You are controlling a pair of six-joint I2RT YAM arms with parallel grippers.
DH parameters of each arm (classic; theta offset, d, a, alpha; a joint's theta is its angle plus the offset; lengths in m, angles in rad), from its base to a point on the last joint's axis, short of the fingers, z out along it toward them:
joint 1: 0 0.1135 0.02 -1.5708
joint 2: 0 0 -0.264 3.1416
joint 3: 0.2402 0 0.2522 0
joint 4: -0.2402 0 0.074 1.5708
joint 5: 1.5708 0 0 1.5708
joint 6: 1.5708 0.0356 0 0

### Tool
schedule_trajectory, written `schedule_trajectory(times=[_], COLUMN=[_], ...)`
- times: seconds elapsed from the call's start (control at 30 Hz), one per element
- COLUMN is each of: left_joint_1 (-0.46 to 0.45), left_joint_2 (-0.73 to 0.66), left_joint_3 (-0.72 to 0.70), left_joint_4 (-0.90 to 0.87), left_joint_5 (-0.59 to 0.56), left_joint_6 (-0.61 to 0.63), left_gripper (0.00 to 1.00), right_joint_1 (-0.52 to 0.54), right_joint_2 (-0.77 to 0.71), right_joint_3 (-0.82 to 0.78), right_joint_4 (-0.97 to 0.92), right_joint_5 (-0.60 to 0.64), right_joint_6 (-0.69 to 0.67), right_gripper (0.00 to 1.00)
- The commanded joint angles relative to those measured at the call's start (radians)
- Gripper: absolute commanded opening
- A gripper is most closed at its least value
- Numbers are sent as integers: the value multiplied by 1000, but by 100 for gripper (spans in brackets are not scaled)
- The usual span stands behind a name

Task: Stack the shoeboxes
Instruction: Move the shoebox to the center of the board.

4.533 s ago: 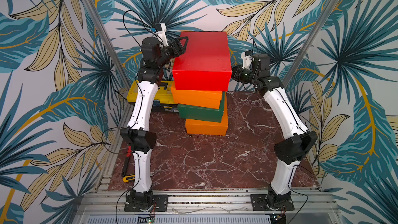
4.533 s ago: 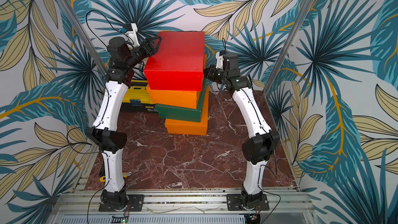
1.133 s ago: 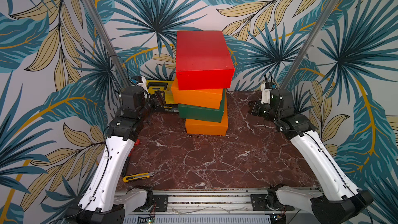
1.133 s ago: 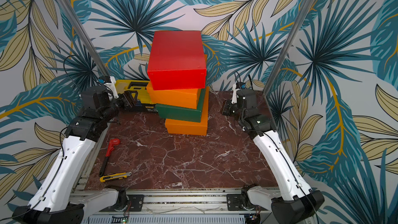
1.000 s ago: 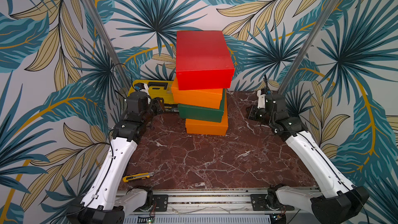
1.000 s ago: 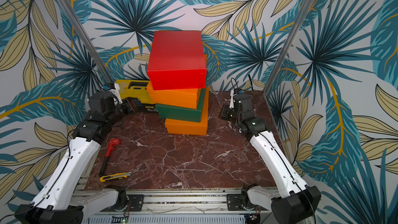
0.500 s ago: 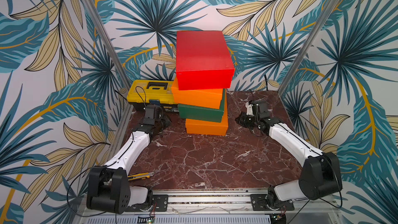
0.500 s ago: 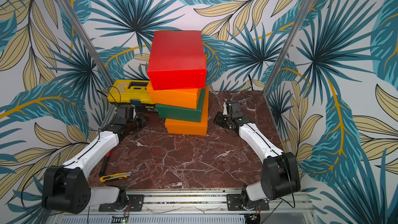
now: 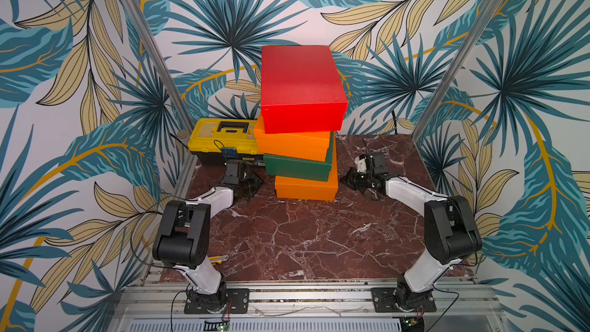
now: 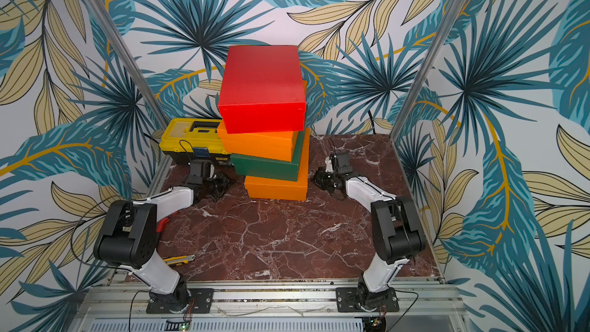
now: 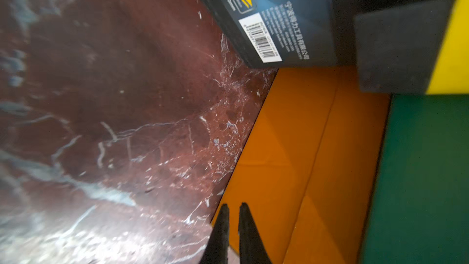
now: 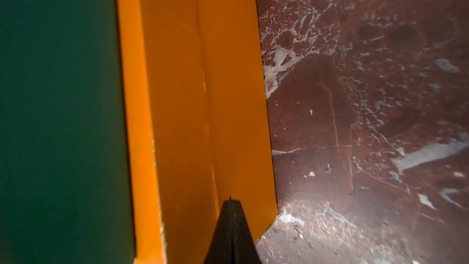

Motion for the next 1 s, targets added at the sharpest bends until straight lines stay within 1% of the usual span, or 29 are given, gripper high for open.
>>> schedule_trajectory(times=[0.0,0.1,0.3,0.4,0.6,0.73,0.97], left_joint_1=[-11,-37,-115,-155,-243,-292,-390], left_joint_2=[54,105,151,150,147,132,95], left_joint_3=[-7,2,31,35,33,19,-18], left_joint_4=[133,193,209,209,209,209,210], left_joint_5=[43,66,55,46,15,-6,-53], left_joint_6=[-54,-82,-100,-102,-110,-116,-132], left_gripper=[12,11,11,11,11,11,11], right_joint_1=[-3,-3,-3,-3,-3,-3,-3], right_joint_2=[40,55,45,22,-10,-69,-221], right_joint_3=[-9,-8,-30,-79,-210,-299,-441], right_joint_4=[88,107,112,142,264,305,283], right_joint_5=[-62,-73,-86,-92,-132,-139,-124], right_joint_6=[42,49,51,64,125,137,138], right_gripper=[0,0,0,0,0,0,0])
